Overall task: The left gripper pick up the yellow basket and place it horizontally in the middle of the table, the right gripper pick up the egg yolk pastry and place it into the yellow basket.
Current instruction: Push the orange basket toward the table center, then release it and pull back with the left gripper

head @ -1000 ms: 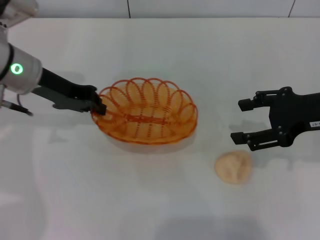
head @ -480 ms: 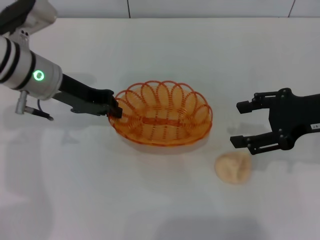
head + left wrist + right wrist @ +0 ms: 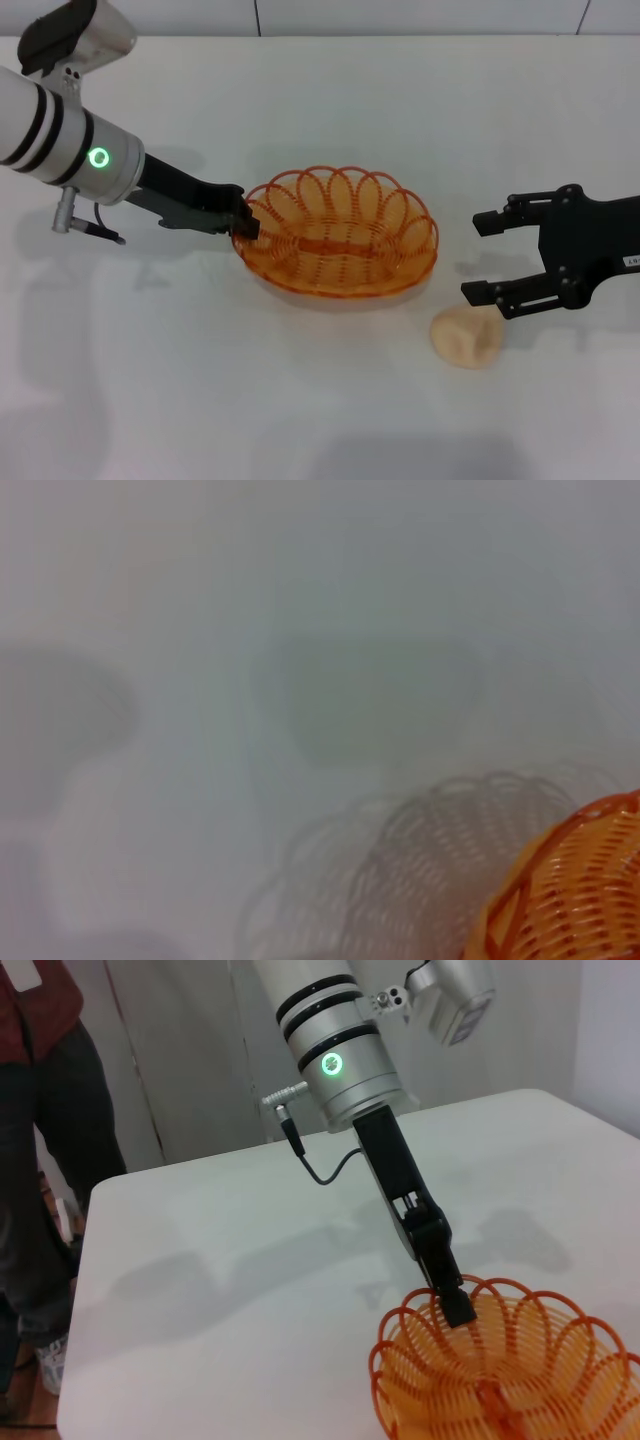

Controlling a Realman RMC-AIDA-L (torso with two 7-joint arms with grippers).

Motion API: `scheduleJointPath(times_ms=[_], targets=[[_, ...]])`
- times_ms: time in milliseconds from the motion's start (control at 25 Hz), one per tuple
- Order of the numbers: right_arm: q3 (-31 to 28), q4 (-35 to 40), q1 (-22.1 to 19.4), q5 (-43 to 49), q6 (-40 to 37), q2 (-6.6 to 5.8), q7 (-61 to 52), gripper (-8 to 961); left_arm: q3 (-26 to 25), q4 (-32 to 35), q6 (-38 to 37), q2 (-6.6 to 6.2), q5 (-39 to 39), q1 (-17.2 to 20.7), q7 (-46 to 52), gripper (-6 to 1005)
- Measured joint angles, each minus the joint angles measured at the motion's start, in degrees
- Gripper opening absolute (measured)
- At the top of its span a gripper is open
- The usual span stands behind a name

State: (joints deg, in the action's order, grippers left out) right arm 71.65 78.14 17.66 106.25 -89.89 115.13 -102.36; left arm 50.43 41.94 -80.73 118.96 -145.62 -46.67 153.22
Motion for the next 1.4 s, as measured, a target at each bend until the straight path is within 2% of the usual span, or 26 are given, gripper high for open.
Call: scheduleJointPath(times_ms=[1080, 1400], targets=[[-0.1, 0.0, 0.1, 0.0, -0.6, 0.0, 0.0, 800, 0.5, -0.8, 0.7, 0.03, 0.8, 0.1, 0.5, 84], [-0.2, 0.0, 0.0, 0.0, -0.6, -0.01, 0.1, 799, 0.2, -0.9, 0.5, -0.05, 4.9, 0.8, -0.7, 227]])
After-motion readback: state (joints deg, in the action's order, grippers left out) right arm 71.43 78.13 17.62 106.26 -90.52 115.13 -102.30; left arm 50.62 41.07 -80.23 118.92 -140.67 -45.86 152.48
